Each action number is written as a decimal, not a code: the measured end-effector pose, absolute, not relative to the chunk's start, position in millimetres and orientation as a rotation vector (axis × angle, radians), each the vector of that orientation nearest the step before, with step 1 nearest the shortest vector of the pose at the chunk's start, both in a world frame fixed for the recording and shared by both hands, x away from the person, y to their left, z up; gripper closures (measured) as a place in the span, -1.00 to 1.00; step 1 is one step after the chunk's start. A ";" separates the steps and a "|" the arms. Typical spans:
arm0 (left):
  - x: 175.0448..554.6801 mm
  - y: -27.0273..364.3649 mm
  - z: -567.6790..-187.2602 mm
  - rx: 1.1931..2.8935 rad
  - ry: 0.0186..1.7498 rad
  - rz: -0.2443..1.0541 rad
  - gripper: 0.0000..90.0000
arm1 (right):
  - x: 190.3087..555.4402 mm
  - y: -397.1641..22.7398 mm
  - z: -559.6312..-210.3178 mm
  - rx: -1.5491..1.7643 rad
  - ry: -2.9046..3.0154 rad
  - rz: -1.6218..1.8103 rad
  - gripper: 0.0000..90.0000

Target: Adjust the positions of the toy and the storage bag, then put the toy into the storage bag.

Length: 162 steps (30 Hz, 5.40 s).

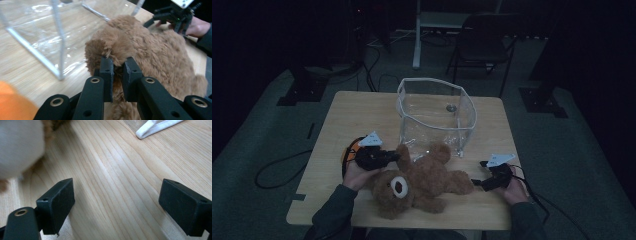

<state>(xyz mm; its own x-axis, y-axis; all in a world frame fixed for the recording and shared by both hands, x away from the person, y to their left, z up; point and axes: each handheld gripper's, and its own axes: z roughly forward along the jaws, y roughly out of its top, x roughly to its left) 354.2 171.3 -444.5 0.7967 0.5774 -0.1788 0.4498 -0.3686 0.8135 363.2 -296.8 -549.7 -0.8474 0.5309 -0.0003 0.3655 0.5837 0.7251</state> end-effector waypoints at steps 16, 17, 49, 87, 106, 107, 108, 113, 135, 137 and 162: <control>347.2 225.6 -431.4 1.910 0.883 0.246 0.88 | 363.2 -296.7 -549.7 0.747 2.597 1.115 -0.72; 346.2 225.3 -432.6 1.914 0.886 0.243 0.84 | 363.2 -296.8 -549.7 0.746 2.597 1.116 -0.72; 302.5 181.0 -446.5 2.000 0.687 0.133 -0.40 | 363.1 -296.7 -549.6 0.750 2.597 1.115 -0.72; 305.3 148.1 -458.4 2.098 0.587 0.215 -0.59 | 363.2 -296.8 -549.6 0.748 2.598 1.115 -0.72; 322.5 118.1 -448.1 2.175 0.529 0.168 -0.60 | 363.3 -296.9 -549.7 0.744 2.597 1.116 -0.72; 324.0 116.7 -450.4 2.192 0.528 0.164 -0.60 | 363.3 -296.9 -549.7 0.745 2.597 1.116 -0.72; 326.0 115.2 -453.7 2.210 0.535 0.162 -0.60 | 363.3 -296.9 -549.7 0.745 2.597 1.116 -0.72; 334.4 111.8 -465.5 2.252 0.561 0.131 -0.60 | 363.3 -296.9 -549.7 0.745 2.597 1.116 -0.72; 343.4 88.9 -491.1 2.459 0.525 0.066 -0.94 | 363.3 -296.9 -549.8 0.742 2.596 1.116 -0.72; 345.5 87.8 -492.2 2.466 0.543 0.063 -0.94 | 363.3 -296.9 -549.8 0.742 2.596 1.116 -0.72; 323.4 110.8 -472.2 2.332 0.512 0.237 0.14 | 363.2 -296.8 -549.7 0.748 2.597 1.115 -0.72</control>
